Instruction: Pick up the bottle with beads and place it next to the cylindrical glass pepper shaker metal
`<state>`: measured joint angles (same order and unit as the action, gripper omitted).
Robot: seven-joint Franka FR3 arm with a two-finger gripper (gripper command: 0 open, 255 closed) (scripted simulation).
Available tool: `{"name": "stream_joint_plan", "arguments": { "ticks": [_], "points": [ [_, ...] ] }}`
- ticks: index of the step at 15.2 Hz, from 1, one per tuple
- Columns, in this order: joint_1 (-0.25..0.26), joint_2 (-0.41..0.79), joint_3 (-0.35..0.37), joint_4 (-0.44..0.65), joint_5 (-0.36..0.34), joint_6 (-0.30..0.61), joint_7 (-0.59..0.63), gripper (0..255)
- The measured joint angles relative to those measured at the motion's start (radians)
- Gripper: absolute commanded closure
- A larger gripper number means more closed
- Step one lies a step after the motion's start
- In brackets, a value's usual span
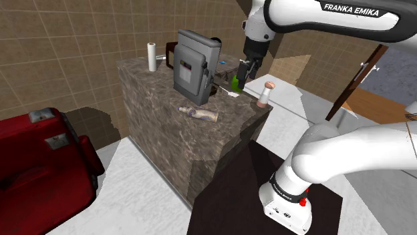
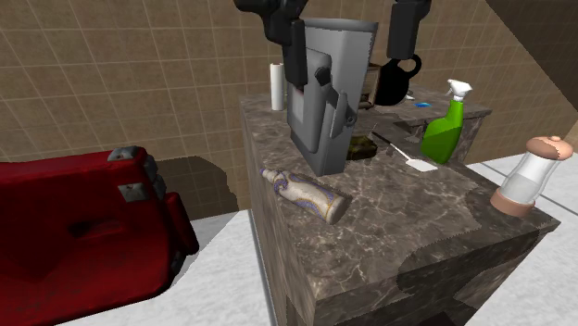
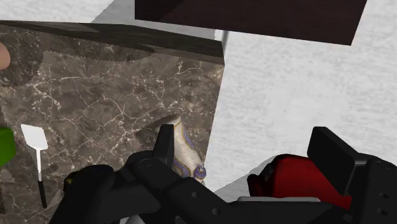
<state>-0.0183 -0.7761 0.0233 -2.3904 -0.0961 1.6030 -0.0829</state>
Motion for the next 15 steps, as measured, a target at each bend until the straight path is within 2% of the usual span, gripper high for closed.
{"name": "stream_joint_plan", "arguments": {
  "ticks": [2, 5, 15],
  "points": [
    [-0.001, 0.017, -0.003, 0.003, -0.002, 0.012, -0.002, 0],
    [-0.001, 0.108, -0.008, 0.011, -0.005, 0.080, -0.007, 0],
    [-0.009, 0.485, -0.035, 0.102, -0.022, 0.314, -0.037, 0]
  ]
}}
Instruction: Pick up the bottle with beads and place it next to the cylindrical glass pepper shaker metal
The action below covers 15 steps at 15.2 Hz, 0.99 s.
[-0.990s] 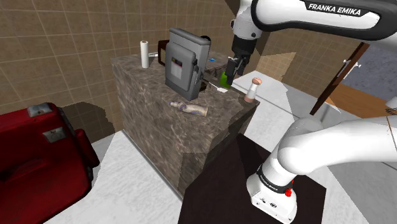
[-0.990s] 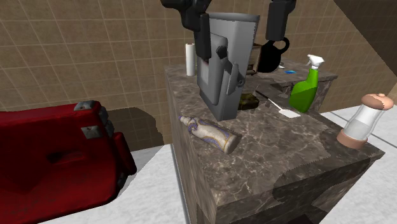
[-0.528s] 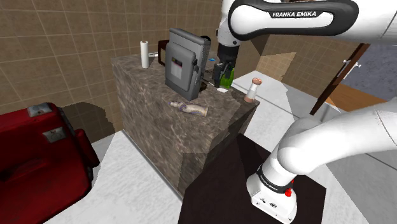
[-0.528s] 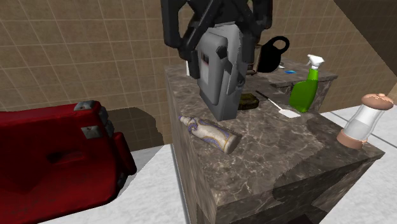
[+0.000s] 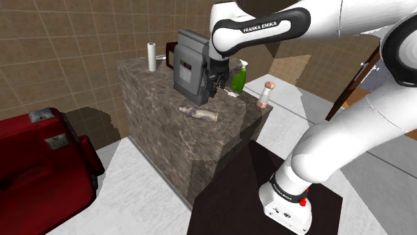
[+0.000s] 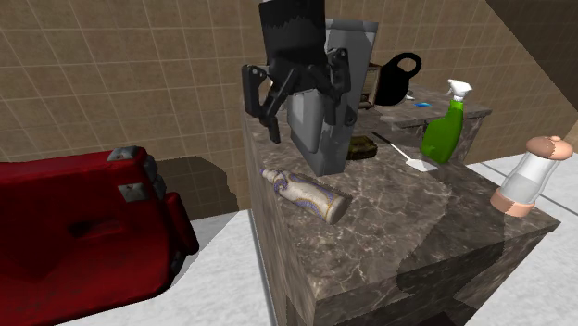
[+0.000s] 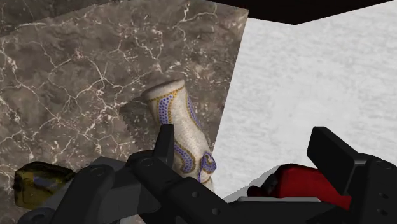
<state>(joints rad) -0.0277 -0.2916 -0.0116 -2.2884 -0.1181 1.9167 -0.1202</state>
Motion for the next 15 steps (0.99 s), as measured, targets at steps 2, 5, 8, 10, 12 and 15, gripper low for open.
{"name": "stream_joint_plan", "arguments": {
  "ticks": [2, 5, 8, 10, 12, 15],
  "points": [
    [0.000, 0.083, -0.002, 0.040, 0.000, 0.033, -0.003, 0],
    [-0.004, 0.193, -0.009, 0.102, -0.002, 0.066, -0.019, 0],
    [-0.006, 0.327, -0.011, 0.186, -0.001, 0.099, -0.029, 0],
    [-0.007, 0.403, -0.012, 0.236, 0.000, 0.115, -0.035, 0],
    [-0.008, 0.494, -0.011, 0.308, 0.002, 0.123, -0.041, 0],
    [-0.014, 0.608, -0.013, 0.392, 0.003, 0.138, -0.057, 0]
  ]
}}
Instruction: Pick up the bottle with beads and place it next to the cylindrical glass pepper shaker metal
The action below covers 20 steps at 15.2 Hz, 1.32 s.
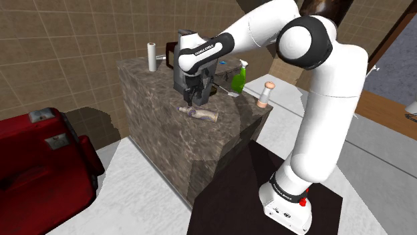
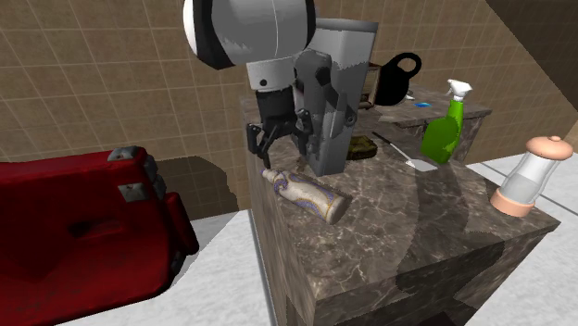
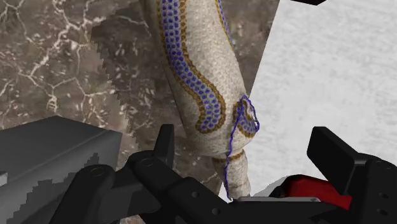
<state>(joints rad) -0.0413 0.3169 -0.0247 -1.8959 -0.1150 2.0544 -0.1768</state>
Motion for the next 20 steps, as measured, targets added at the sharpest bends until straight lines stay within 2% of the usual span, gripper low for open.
{"name": "stream_joint_plan", "arguments": {
  "ticks": [4, 6, 12, 19, 20],
  "points": [
    [0.000, 0.166, 0.004, 0.155, 0.003, -0.010, -0.010, 0],
    [-0.002, 0.209, 0.003, 0.185, 0.003, -0.002, -0.013, 0],
    [-0.006, 0.253, 0.001, 0.171, 0.001, 0.056, -0.013, 0],
    [-0.006, 0.255, 0.001, 0.163, 0.000, 0.066, -0.011, 0],
    [-0.006, 0.255, 0.001, 0.163, 0.000, 0.066, -0.011, 255]
  ]
}}
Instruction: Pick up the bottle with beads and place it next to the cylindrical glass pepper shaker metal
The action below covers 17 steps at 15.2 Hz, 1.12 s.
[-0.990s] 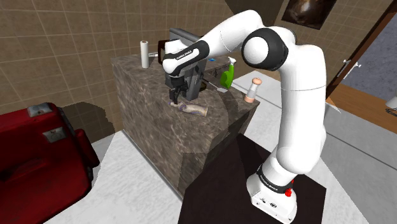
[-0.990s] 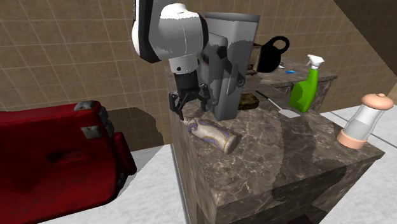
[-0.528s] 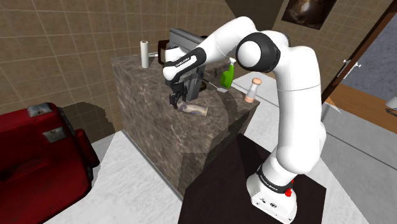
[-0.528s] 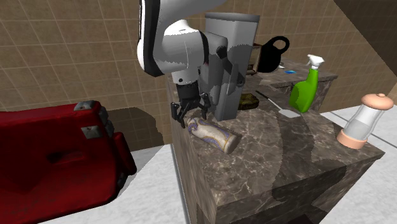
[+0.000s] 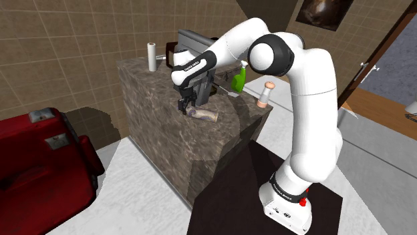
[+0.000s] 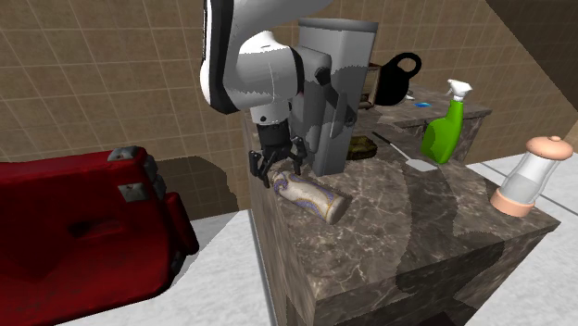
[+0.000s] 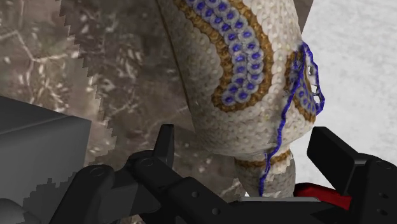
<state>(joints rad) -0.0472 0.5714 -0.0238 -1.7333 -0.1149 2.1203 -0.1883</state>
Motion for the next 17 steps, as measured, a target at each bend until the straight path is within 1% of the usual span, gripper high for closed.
{"name": "stream_joint_plan", "arguments": {
  "ticks": [10, 17],
  "points": [
    [0.000, 0.000, 0.000, 0.001, 0.000, 0.001, 0.000, 255],
    [0.001, -0.048, 0.001, 0.009, 0.002, -0.057, -0.006, 255]
  ]
}}
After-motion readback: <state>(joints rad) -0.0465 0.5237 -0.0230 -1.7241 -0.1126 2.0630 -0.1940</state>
